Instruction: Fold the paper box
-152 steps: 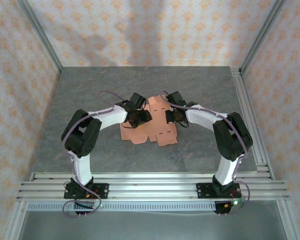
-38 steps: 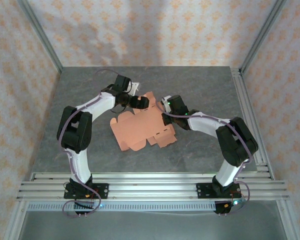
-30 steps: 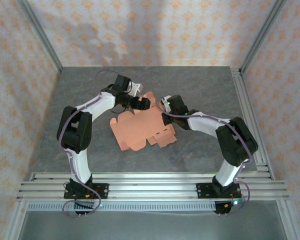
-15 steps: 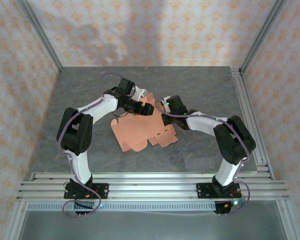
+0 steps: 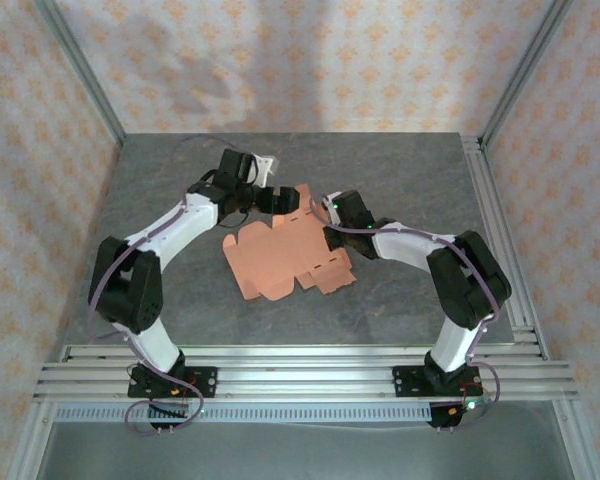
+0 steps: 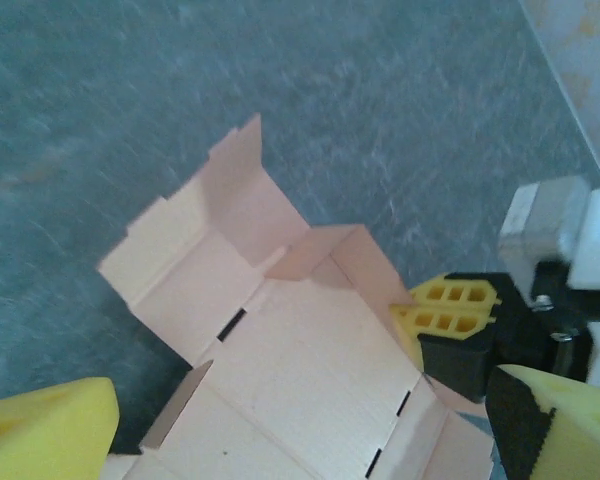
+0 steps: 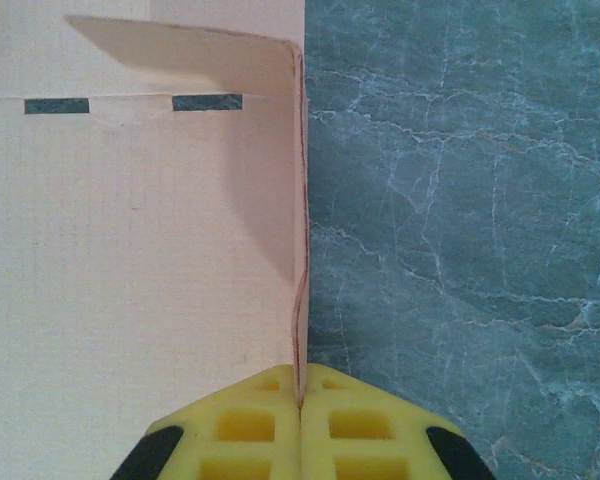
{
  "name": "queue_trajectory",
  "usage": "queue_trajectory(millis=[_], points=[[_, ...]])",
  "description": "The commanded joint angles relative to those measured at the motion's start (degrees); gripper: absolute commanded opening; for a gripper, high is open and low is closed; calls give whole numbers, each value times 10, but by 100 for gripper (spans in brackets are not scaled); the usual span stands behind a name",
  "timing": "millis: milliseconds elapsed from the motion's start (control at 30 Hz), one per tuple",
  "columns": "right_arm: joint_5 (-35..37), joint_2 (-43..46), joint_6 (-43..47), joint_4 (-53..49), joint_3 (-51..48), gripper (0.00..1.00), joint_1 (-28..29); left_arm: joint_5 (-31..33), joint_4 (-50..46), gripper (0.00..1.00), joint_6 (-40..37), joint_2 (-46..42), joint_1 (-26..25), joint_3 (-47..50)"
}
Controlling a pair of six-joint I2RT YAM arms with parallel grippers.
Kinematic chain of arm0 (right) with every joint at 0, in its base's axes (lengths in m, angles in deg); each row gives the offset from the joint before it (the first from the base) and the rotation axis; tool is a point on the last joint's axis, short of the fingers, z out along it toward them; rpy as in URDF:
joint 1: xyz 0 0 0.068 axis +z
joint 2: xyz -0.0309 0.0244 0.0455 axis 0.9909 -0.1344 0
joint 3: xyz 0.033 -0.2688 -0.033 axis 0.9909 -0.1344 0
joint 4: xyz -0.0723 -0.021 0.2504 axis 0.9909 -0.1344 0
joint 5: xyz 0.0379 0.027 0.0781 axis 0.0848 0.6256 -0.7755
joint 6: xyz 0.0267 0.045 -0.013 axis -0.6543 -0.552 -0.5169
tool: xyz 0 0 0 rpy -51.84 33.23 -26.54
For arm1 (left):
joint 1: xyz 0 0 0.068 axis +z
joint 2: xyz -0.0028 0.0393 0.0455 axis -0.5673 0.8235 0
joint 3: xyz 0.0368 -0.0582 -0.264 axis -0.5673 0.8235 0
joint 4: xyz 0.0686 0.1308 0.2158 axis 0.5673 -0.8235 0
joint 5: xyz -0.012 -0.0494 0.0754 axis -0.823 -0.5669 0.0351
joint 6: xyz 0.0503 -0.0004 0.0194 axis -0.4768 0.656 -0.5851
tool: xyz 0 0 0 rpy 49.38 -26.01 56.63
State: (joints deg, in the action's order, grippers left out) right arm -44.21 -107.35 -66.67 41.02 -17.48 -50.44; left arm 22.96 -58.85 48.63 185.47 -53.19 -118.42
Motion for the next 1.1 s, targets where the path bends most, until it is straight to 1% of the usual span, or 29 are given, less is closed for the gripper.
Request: queue_trajectory(millis=[0, 133, 167, 233, 300, 433, 633, 700, 833, 1000, 1067], points=[[20, -14, 0, -24, 27, 15, 1, 73, 36, 98, 33, -40, 5, 29], [5, -3, -8, -21, 28, 42, 1, 104, 50, 100, 53, -80, 7, 76], [2, 8, -13, -15, 22, 48, 1, 112, 53, 100, 58, -90, 7, 91], [2, 28, -22, -1, 5, 54, 0, 121, 62, 100, 68, -112, 7, 120], [-1, 46, -35, 7, -14, 57, -4, 128, 79, 100, 77, -138, 7, 156], [-12, 65, -54, 34, -58, 57, -9, 127, 88, 100, 83, -178, 7, 204], [-25, 61, -59, 45, -72, 49, -19, 136, 79, 100, 76, -214, 8, 237], [-31, 56, -55, 62, -79, 47, -22, 137, 74, 100, 71, -218, 7, 237], [-56, 38, -59, 101, -93, 39, -40, 135, 68, 100, 66, -222, 7, 234], [-68, 20, -57, 101, -88, 37, -46, 130, 71, 100, 61, -232, 7, 245], [-75, 11, -57, 97, -83, 34, -46, 138, 69, 100, 62, -235, 7, 248]])
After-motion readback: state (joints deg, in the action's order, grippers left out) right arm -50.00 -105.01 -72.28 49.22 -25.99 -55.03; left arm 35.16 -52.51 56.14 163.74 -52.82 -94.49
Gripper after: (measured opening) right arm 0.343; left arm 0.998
